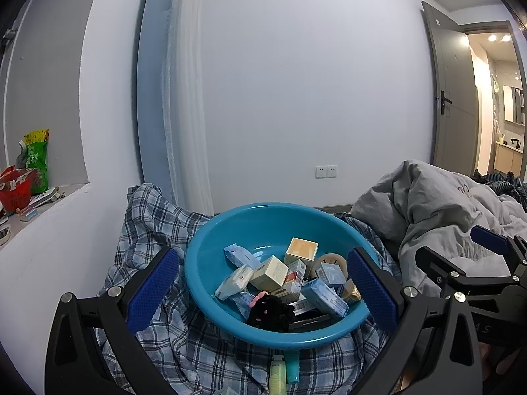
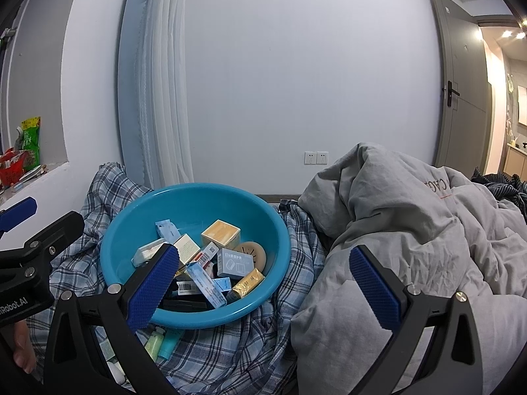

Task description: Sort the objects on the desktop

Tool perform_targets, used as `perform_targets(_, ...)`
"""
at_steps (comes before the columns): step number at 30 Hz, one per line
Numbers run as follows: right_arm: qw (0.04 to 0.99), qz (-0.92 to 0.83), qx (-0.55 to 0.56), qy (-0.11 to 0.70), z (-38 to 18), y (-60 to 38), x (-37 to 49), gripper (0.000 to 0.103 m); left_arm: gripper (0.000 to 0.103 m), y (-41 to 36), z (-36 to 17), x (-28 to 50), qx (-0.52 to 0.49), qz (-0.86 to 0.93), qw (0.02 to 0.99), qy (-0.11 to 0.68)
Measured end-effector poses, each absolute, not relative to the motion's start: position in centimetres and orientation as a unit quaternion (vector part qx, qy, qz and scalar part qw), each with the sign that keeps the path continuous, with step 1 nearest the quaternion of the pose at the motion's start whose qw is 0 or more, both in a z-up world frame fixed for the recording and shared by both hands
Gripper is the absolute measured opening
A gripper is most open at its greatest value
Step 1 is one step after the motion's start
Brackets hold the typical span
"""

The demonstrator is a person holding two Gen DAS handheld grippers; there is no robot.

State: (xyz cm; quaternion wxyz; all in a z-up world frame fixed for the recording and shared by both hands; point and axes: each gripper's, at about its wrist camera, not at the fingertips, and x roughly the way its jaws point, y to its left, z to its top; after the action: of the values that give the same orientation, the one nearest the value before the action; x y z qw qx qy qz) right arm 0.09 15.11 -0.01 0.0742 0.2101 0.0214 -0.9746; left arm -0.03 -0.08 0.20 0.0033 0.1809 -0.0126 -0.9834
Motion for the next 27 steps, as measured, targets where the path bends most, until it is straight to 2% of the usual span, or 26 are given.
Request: perform_targets(27, 0.075, -0.974, 0.213, 0.021, 0.5, 14.95, -0.26, 0.103, 0.103, 0.54, -0.69, 0.08, 0.183, -0.983, 0.003, -0.013)
